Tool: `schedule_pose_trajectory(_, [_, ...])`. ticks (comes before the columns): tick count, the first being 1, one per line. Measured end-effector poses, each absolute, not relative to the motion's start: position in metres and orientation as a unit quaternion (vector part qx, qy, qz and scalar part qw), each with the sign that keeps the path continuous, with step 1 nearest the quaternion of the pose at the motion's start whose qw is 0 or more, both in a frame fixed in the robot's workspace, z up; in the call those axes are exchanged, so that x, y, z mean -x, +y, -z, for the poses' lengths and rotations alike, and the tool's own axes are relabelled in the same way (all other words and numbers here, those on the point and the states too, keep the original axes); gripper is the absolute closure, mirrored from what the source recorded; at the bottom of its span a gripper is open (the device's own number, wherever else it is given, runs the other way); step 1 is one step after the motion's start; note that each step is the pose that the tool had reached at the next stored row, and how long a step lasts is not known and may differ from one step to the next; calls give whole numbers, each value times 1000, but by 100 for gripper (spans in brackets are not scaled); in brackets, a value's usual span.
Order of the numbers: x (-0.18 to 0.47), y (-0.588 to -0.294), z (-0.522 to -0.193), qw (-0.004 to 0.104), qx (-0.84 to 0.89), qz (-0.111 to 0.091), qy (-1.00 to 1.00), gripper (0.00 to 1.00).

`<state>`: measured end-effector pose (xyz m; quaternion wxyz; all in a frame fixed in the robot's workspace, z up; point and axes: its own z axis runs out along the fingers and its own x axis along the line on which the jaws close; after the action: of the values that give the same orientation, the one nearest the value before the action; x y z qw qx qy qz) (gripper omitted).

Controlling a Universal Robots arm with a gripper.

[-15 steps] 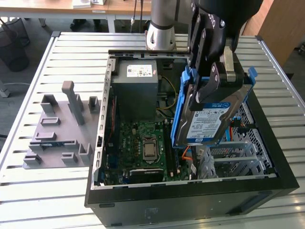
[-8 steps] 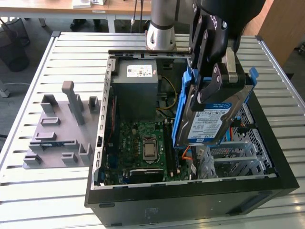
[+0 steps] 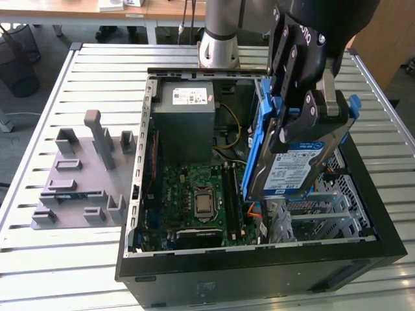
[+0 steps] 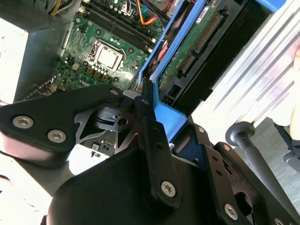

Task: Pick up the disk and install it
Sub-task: 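Insert the disk into the insertion slot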

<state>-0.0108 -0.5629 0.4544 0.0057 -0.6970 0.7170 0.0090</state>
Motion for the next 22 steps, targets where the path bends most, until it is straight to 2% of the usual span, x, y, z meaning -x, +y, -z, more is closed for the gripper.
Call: schedule_pose_trajectory(22, [-33,-571,-446,5,697,-10,717,64])
